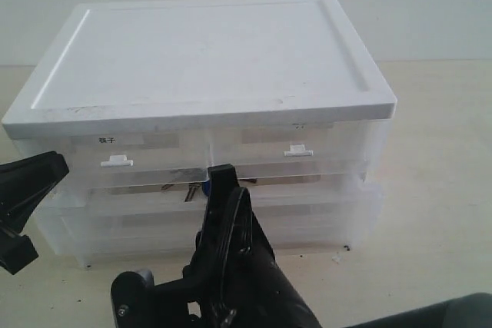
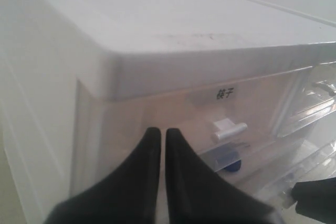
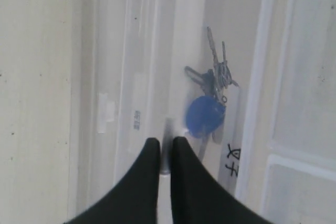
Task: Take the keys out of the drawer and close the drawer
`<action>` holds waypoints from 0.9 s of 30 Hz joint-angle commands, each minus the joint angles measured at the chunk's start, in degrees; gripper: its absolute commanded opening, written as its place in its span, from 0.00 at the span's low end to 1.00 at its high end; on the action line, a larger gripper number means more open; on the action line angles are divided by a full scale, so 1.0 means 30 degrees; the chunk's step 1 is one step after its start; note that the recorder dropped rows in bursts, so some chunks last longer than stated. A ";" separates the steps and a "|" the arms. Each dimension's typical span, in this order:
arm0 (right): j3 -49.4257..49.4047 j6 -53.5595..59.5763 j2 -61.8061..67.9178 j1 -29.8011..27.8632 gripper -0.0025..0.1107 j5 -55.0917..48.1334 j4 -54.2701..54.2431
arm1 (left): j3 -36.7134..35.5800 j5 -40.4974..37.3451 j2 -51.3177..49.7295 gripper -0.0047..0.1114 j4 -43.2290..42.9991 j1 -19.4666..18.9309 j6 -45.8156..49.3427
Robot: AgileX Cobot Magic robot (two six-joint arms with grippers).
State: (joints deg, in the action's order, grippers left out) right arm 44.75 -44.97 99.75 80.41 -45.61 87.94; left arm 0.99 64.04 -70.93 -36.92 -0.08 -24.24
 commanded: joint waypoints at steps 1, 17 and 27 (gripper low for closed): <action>-0.0039 0.1699 -0.0424 0.0255 0.02 0.2267 -0.2287 | 0.0028 0.0073 -0.0127 0.08 0.0090 -0.0007 0.0094; -0.0039 0.7854 -0.2637 0.0255 0.02 0.4826 -0.9259 | 0.0028 0.0034 -0.0127 0.08 0.0174 -0.0007 0.0096; 0.1226 0.3505 -0.5239 0.0255 0.06 0.2989 -1.1339 | 0.0098 0.0028 -0.0127 0.08 0.0226 -0.0007 0.0096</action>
State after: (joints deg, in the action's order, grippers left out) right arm 46.21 -31.12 87.43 81.16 -32.96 55.92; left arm 0.99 64.04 -70.93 -36.92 -0.08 -24.11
